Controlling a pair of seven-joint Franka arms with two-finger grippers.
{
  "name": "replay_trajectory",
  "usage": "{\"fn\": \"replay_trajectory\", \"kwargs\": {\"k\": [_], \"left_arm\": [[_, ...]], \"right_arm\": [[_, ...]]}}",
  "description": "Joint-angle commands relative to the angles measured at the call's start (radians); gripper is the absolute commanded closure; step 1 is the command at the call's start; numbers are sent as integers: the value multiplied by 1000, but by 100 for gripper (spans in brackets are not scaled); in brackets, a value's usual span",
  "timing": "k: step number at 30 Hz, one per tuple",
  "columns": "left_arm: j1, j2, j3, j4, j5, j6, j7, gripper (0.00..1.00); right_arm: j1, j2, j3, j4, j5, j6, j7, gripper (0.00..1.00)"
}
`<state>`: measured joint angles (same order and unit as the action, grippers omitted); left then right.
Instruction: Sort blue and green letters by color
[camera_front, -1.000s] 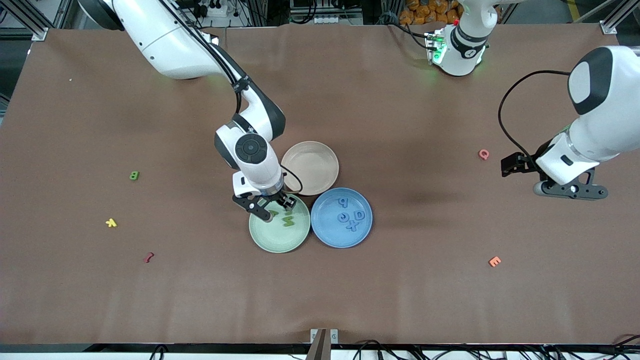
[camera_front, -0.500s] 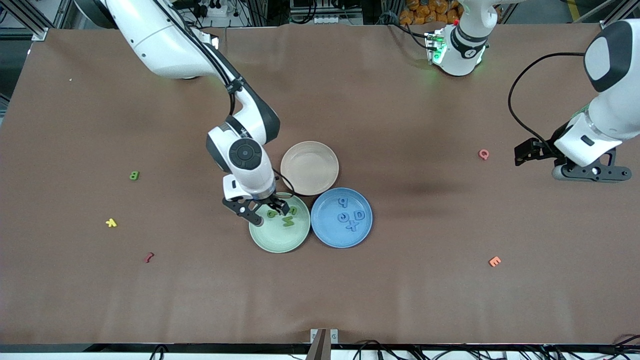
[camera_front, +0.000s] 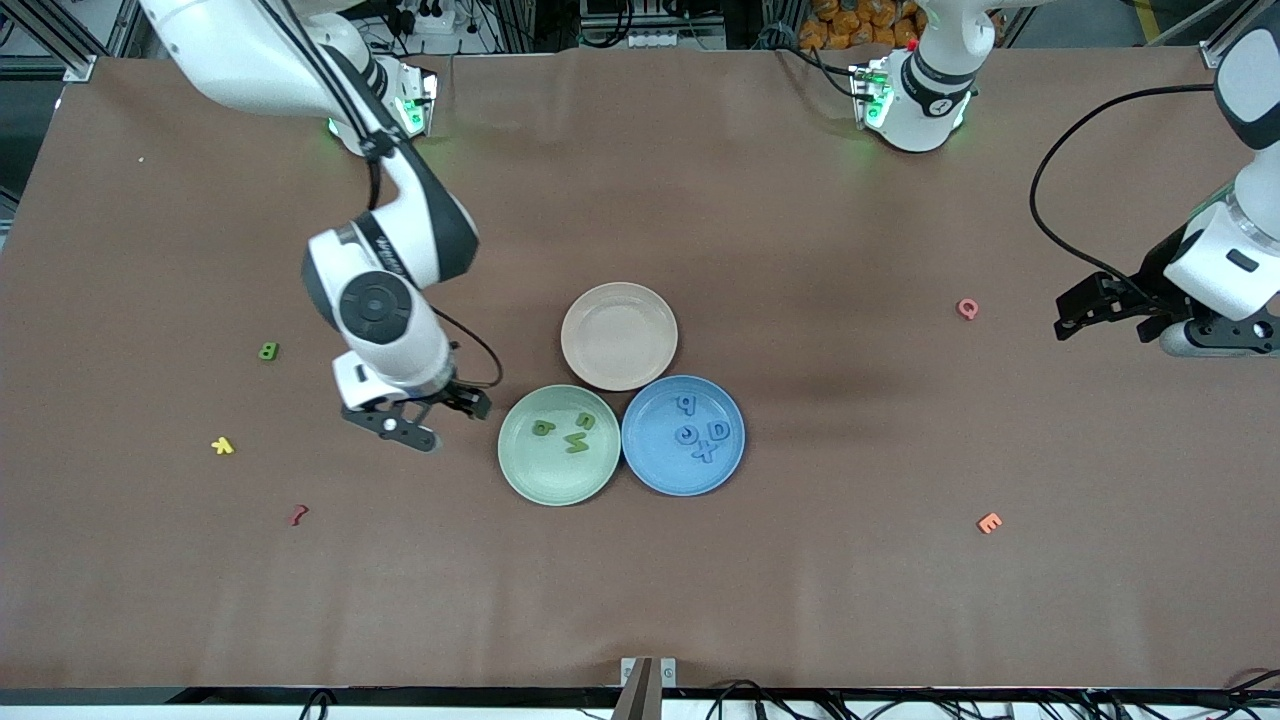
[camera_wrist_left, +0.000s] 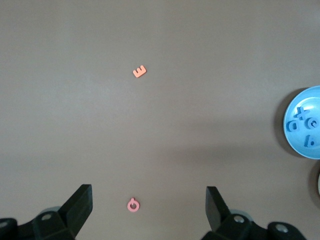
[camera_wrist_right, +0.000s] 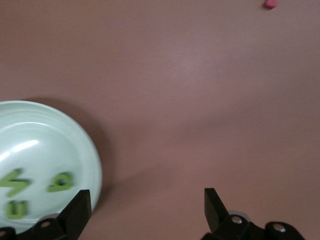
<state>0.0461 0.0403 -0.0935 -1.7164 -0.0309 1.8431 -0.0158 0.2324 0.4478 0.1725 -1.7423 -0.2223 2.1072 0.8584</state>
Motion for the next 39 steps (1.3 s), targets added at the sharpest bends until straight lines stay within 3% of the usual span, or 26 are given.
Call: {"fn": "replay_trajectory", "kwargs": {"k": [1, 8, 17, 25, 39], "left_arm": [[9, 38, 5, 112, 2, -123, 34, 0], [8, 36, 5, 130, -3, -139, 94, 0], [14, 30, 9, 127, -3, -139, 122, 0], [17, 35, 9, 126, -14, -139, 126, 0], [60, 52, 11, 129, -34, -137, 123, 0]], "right_arm": [[-108, -156, 16, -207, -14, 42, -163, 1], [-246, -245, 19, -312, 4, 91, -379, 1], [-376, -294, 16, -393, 112, 122, -693, 0], [-481, -347, 16, -528, 113, 243, -841, 0], [-645, -379, 16, -658, 115, 370, -1068, 0]]}}
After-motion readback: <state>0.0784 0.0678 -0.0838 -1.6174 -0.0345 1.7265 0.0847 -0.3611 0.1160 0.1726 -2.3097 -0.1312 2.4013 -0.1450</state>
